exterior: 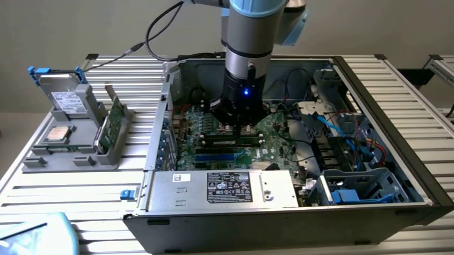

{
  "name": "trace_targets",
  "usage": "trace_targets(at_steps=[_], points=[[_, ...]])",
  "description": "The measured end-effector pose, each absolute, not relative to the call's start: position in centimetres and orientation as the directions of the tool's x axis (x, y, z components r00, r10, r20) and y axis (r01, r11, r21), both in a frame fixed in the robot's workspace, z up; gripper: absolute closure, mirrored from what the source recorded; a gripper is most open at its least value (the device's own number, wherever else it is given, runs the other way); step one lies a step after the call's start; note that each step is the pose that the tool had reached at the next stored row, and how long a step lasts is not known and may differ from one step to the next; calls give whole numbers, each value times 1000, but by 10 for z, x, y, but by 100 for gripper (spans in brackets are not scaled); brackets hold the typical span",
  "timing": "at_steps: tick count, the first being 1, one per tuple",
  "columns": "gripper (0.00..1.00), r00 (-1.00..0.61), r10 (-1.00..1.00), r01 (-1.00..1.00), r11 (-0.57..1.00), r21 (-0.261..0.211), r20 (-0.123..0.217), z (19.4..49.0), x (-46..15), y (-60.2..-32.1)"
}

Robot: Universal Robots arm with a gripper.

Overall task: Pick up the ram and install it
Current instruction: 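Press down the ram until it locks into place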

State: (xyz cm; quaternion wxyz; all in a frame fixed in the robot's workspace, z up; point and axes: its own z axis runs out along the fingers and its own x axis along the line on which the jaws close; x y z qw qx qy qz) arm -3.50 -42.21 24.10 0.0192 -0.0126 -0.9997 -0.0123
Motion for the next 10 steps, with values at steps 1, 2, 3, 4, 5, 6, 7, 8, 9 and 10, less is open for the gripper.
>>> trace_targets(at_steps=[1,2,3,4,5,6,7,8,9,10], points=[[89,-999,25,26,999,24,39,241,-35,-423],[89,-999,25,26,999,24,39,241,-35,-423],[89,-999,25,26,999,24,39,241,-35,-423],[89,-999,25,26,999,24,39,241,-35,-423],[89,-999,25,26,999,25,39,241,-35,-423],[89,-999,25,26,999,24,39,241,-35,-423],[89,-999,25,26,999,25,39,241,-35,-423],[89,-999,25,26,999,24,39,241,-35,-423],[89,-999,25,26,999,24,39,241,-35,-423],[89,-999,25,26,999,25,39,241,-35,-423]])
